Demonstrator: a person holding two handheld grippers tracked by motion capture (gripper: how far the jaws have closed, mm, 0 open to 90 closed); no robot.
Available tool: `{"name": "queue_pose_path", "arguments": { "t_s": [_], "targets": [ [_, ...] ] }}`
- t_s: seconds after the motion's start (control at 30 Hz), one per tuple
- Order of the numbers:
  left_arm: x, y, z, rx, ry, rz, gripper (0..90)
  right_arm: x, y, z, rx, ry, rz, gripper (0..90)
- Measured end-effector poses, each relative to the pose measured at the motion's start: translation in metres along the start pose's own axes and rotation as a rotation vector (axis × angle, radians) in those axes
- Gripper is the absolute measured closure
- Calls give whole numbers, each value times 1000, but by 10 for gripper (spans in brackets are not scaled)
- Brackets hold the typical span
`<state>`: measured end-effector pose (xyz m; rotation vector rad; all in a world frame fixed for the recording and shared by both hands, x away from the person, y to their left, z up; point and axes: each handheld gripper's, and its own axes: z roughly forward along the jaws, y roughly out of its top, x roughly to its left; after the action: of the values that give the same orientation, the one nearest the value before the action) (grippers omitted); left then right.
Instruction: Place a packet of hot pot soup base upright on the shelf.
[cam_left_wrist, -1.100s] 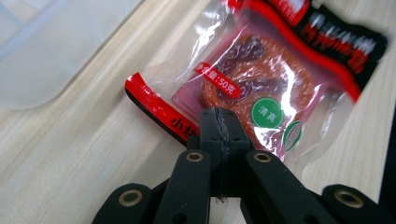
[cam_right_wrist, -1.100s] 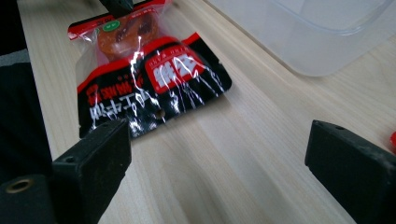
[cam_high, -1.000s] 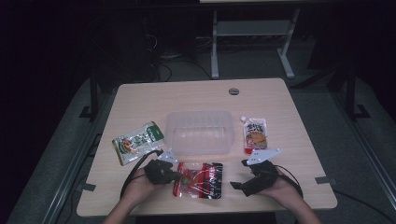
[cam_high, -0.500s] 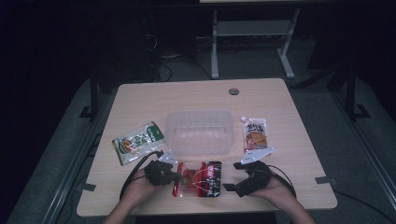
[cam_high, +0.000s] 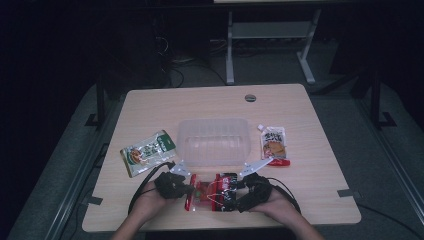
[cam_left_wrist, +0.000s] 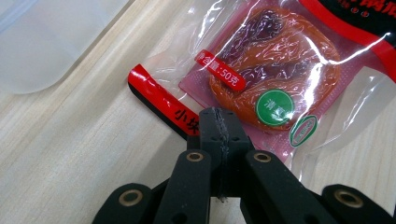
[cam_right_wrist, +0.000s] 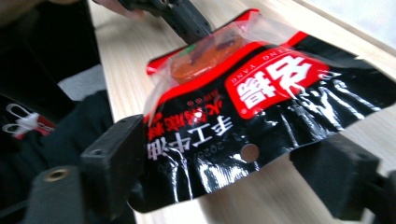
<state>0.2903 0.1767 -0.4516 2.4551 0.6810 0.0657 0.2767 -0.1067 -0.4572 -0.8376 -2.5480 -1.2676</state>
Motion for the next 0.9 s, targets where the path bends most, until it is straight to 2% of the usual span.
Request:
{"name": "queue_pose_path", "arguments": {
  "t_s": [0.03,0.07,0.1,0.13,0.17,0.2,0.23,0.33,0.43,0.5,0.57,0.77,0.9],
  "targets": [
    [0,0,0,0,0,0,899,0,0,0,0,0,0,211],
    [0,0,0,-1,-1,0,899,-1,1,0,-13,17,5,336],
    [0,0,0,-1,-1,0,899,-1,1,0,-13,17,5,336],
    [0,0,0,-1,-1,-1,899,1,3,-3,-37,24,-4,456],
    [0,0,0,-1,-1,-1,899,1,3,-3,-37,24,-4,456],
    [0,0,0,-2,-3,-5,899,0,6,-5,-48,24,-20,540],
    [0,0,0,-2,-3,-5,899,0,6,-5,-48,24,-20,540],
    [1,0,0,-1,-3,-2,899,-2,10,-6,-52,35,-19,661],
    [1,-1,0,-10,-11,-16,899,-3,11,-5,-49,38,-28,701],
    [2,-1,0,-15,-18,-29,899,-3,12,-4,-38,45,-45,765],
    [2,-1,1,-22,-19,-37,899,-3,13,-4,-37,42,-61,774],
    [2,-1,0,-19,-21,-31,899,0,15,-3,-46,58,-82,868],
    [2,-1,1,-24,-19,-30,900,2,15,-4,-63,58,-102,889]
  ]
}}
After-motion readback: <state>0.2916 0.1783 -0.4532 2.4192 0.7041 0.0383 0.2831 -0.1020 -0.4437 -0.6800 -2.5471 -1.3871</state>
